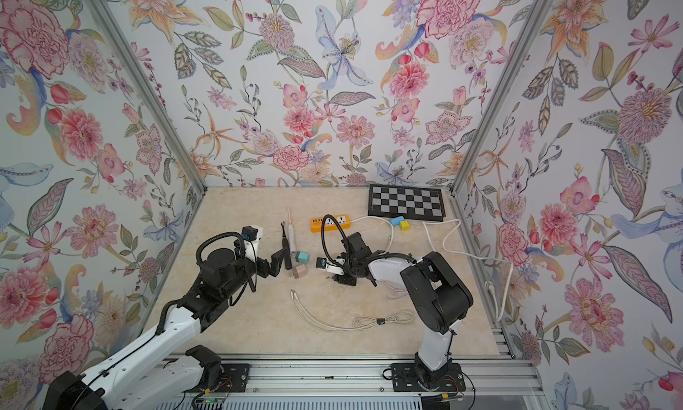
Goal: Charge the electric toothbrush
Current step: Pick up the charging cable from the center of the board.
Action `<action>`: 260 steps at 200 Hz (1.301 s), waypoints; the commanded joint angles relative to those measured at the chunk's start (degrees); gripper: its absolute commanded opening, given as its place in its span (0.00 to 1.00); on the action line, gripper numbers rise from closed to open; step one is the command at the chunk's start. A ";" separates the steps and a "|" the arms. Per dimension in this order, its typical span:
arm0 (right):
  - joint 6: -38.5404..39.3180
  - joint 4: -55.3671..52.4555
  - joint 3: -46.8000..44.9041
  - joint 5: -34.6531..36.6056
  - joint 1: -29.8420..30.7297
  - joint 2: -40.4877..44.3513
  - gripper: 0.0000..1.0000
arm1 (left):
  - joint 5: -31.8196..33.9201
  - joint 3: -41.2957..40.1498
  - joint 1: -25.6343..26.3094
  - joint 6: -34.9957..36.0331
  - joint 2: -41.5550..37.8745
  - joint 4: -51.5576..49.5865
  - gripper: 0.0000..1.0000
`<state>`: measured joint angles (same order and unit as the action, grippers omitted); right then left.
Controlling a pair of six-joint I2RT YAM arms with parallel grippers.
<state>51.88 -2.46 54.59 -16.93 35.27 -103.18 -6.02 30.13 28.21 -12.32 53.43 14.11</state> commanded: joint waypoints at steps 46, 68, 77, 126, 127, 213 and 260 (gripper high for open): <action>7.17 -15.36 7.76 -2.56 -0.57 -4.89 0.29 | -1.02 -0.78 0.62 1.99 0.08 0.53 0.99; 7.68 -17.86 10.17 -2.31 -0.30 -6.69 0.27 | -0.71 -0.79 0.62 1.91 0.14 0.30 0.99; 7.71 -18.82 11.18 -2.62 -0.29 -7.31 0.25 | -0.01 -0.81 0.62 1.35 0.27 0.23 0.99; 2.05 -21.75 15.27 -8.30 -1.19 -6.61 0.09 | 6.08 1.41 0.64 -5.52 1.83 -3.64 0.99; 1.76 -21.73 15.41 -8.60 -1.26 -6.52 0.09 | 6.18 1.42 0.63 -5.65 1.75 -3.64 0.99; -49.38 -8.19 17.29 -33.07 -5.16 -0.37 0.03 | -27.66 4.24 -6.72 -33.39 15.86 18.42 0.82; -77.26 20.36 7.31 -43.02 -10.45 1.84 0.00 | -37.12 2.83 -7.71 -47.14 28.91 41.78 0.76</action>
<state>-5.80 0.54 66.02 -51.72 26.76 -102.69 -34.13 33.30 20.38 -47.99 78.48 38.13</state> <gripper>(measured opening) 0.068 0.772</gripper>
